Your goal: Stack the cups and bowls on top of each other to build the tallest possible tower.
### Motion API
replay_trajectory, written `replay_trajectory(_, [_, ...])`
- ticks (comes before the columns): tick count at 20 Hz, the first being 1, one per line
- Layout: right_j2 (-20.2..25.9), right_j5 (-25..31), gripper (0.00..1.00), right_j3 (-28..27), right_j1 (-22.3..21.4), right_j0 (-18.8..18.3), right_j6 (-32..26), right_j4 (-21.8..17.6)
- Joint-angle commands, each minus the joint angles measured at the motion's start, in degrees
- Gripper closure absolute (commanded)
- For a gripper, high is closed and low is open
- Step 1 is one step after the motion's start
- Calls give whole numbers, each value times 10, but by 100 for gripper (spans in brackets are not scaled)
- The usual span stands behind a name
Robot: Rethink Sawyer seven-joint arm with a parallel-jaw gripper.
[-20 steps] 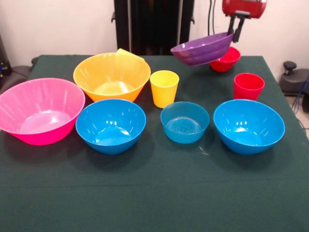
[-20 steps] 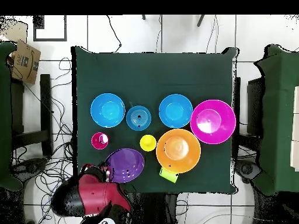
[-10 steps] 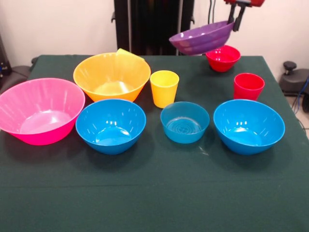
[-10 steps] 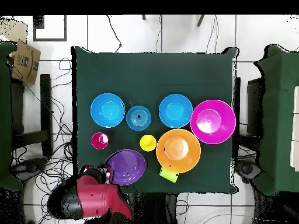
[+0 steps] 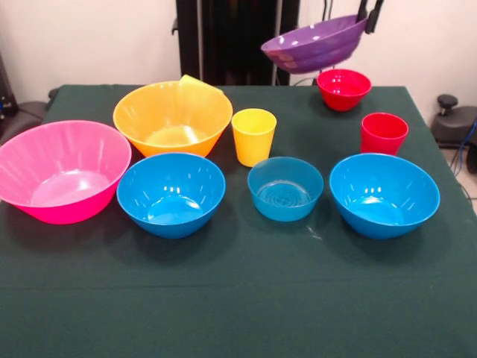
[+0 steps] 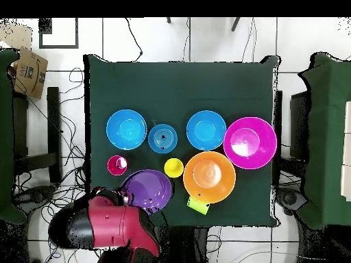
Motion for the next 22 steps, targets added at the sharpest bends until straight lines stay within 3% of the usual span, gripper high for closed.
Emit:
replay_trajectory(1, [30, 83, 100, -71, 3, -16, 53, 0])
replay_trajectory(10, [58, 37, 100, -89, 32, -34, 50, 0])
replay_trajectory(15, [60, 39, 100, -106, 43, -36, 50, -3])
replay_trajectory(22, [71, -16, 100, -111, 75, -48, 49, -9])
